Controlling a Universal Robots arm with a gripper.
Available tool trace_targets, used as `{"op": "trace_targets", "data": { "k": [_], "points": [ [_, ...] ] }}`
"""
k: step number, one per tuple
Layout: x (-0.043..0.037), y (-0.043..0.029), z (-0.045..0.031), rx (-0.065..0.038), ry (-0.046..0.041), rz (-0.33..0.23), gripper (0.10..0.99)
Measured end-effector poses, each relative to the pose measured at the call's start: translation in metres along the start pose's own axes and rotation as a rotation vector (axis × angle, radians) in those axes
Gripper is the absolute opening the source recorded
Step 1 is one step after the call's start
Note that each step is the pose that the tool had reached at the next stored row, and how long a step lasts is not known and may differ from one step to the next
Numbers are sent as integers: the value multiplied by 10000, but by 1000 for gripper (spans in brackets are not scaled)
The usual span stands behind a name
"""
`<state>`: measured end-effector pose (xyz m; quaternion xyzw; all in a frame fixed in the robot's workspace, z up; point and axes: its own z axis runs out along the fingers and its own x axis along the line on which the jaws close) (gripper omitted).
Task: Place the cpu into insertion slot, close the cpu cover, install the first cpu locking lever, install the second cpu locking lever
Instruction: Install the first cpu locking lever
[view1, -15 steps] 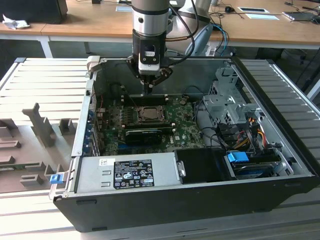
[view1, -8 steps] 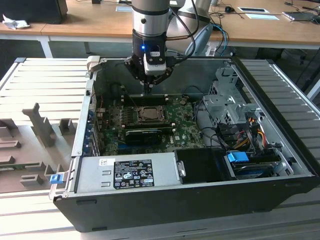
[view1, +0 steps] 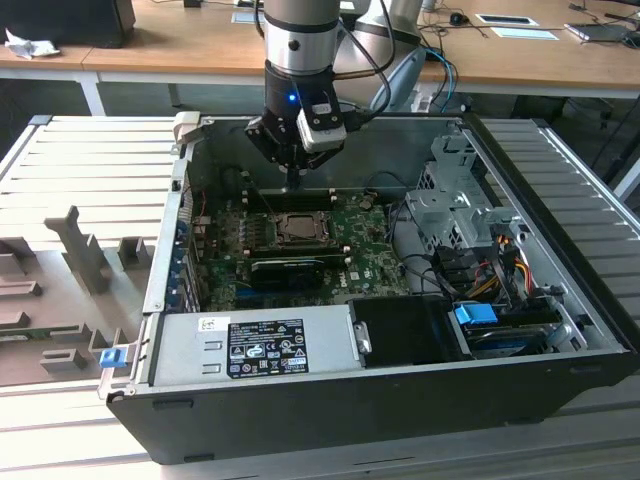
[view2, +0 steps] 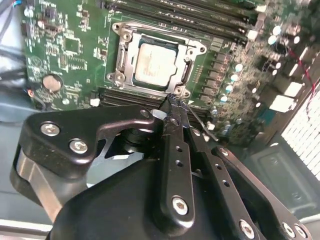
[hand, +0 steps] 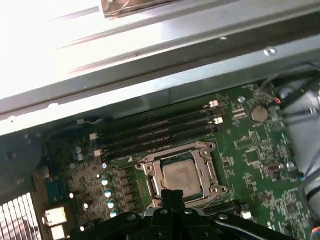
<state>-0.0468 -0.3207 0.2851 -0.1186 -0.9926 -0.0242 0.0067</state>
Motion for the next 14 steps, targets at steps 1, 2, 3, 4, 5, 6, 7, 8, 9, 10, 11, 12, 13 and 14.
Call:
{"op": "trace_targets", "data": {
  "k": [1,2,3,4,5,6,7,8,9,10,11,12,13,14],
  "points": [
    [0,0,1,3,8,-180,106],
    [0,0,3,7,21,-463,106],
    [0,0,3,12,31,-670,106],
    [0,0,4,15,38,-841,106],
    [0,-1,5,18,48,-1122,106],
    [-1,-3,5,23,57,-1377,106],
    [-2,-5,6,26,65,-1677,106],
    [-2,-8,6,32,74,-2019,106],
    [-3,-11,6,35,80,-2227,106],
    [-3,-12,6,37,85,-2361,106],
    [-3,-13,6,39,90,-2498,106],
    [-4,-14,6,42,95,-2647,106],
    [-4,-16,6,45,99,-2785,106],
    [-4,-17,6,46,104,-2918,106]
  ]
}}
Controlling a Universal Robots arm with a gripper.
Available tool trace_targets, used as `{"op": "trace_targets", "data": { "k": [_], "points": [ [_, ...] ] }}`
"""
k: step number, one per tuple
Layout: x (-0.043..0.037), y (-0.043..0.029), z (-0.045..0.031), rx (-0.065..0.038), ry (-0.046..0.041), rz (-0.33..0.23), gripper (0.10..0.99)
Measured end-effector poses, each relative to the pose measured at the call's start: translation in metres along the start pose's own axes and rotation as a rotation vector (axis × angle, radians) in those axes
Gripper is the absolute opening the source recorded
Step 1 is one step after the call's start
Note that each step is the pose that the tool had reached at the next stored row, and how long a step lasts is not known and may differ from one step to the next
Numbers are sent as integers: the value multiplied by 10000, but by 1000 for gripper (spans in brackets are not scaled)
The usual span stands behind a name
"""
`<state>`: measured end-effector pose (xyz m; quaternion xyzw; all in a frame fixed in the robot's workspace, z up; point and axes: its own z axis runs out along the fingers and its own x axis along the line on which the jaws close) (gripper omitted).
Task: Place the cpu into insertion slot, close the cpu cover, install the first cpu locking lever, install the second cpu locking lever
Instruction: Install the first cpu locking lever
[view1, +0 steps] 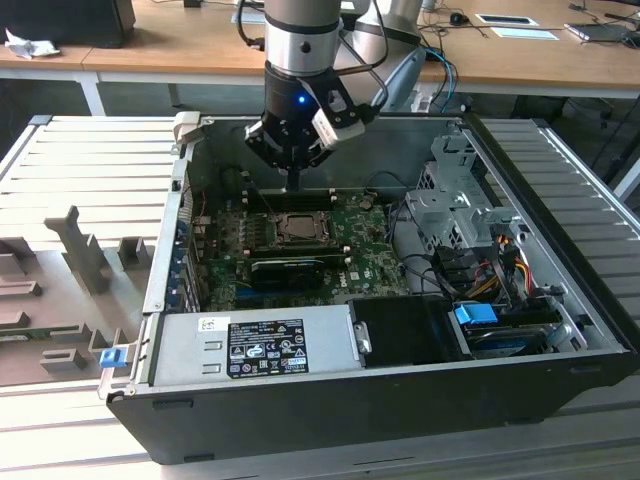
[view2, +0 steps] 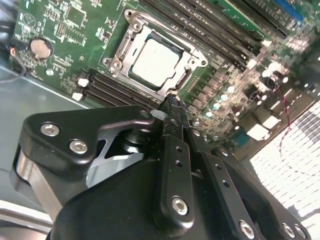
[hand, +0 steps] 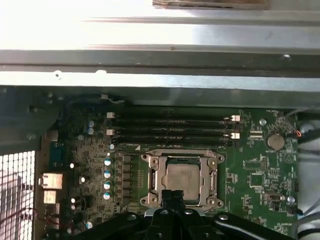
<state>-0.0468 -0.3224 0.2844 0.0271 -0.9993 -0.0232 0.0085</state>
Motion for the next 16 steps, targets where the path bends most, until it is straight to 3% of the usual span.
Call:
{"op": "trace_targets", "data": {
  "k": [5,10,13,16],
  "points": [
    [23,-1,8,6,14,-414,106],
    [113,3,36,-22,-31,-529,106],
    [175,6,53,-11,-158,-536,106],
    [225,8,61,7,-409,-549,106]
  ]
}}
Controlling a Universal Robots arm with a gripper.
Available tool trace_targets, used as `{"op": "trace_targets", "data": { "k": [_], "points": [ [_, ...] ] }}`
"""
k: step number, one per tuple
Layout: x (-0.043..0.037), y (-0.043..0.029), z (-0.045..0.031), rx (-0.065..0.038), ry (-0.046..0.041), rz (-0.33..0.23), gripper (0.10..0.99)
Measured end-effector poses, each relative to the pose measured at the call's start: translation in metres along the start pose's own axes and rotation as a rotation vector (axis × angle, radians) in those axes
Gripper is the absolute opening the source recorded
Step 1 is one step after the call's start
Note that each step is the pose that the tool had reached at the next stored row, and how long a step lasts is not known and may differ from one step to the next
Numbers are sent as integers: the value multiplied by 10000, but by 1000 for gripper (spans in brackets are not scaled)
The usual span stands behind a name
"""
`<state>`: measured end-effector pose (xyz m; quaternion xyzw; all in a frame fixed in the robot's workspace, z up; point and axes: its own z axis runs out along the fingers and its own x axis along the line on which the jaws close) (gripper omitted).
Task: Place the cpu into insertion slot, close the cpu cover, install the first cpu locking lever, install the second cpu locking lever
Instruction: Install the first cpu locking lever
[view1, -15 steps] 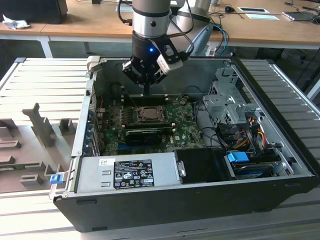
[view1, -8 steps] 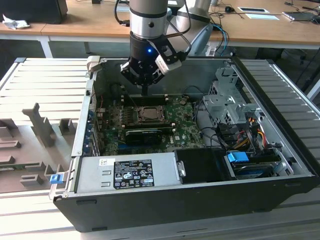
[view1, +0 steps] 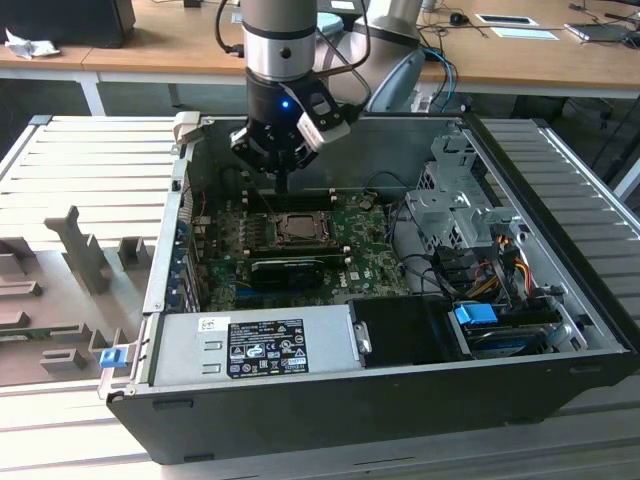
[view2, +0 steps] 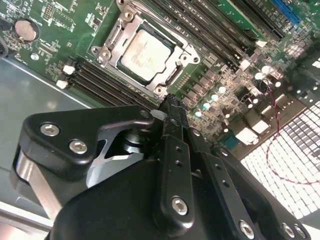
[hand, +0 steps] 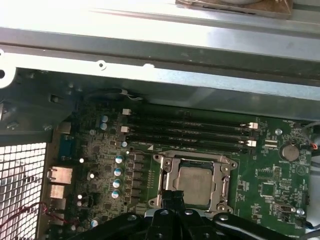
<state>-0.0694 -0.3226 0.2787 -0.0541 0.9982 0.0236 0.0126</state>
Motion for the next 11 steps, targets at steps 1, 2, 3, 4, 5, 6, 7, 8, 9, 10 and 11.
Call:
{"op": "trace_targets", "data": {
  "k": [1,2,3,4,5,6,7,8,9,10,11],
  "points": [
    [18,2,1,14,-120,-5,106],
    [32,3,4,23,-211,-8,106],
    [40,4,7,29,-268,-10,106],
    [45,5,11,30,-295,-12,106],
    [48,4,18,28,-312,-13,106],
    [51,4,21,27,-318,-14,106],
    [54,4,24,27,-323,-14,106],
    [60,4,27,26,-328,-14,106],
    [63,5,28,26,-331,-15,106],
    [69,6,29,25,-335,-15,106],
    [72,6,29,25,-337,-14,106]
  ]
}}
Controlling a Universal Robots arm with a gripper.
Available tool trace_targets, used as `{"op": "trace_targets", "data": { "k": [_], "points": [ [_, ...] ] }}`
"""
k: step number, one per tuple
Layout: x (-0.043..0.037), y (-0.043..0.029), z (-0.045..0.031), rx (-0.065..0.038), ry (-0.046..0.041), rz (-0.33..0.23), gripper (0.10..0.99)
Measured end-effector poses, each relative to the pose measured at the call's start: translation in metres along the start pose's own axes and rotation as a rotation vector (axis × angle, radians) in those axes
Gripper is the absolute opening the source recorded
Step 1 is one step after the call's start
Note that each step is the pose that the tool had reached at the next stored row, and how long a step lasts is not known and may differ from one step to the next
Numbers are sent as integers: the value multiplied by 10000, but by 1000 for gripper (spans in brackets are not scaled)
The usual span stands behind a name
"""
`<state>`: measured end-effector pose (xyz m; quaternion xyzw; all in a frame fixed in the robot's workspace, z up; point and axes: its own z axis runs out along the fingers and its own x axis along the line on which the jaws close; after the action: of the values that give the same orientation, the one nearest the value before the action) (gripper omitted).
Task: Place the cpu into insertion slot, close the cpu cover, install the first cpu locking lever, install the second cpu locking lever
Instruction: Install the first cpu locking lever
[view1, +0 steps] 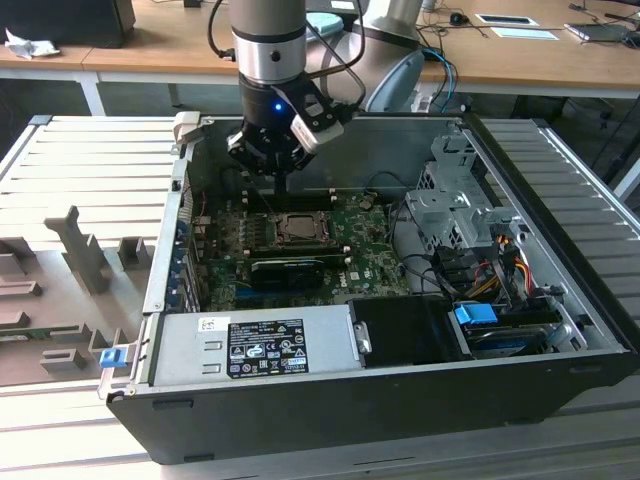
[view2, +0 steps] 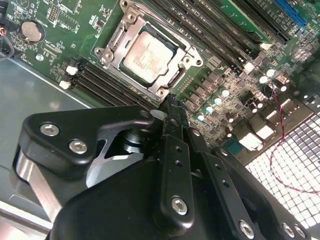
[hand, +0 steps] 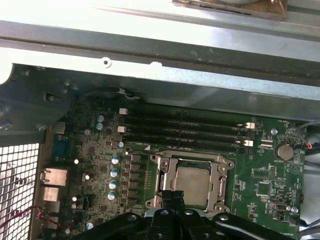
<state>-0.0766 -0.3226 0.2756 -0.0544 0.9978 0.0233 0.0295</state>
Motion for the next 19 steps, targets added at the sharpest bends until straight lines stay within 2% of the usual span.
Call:
{"op": "trace_targets", "data": {
  "k": [7,19],
  "points": [
    [56,6,1,3,-21,0,106],
    [108,11,2,6,-52,-2,106]
  ]
}}
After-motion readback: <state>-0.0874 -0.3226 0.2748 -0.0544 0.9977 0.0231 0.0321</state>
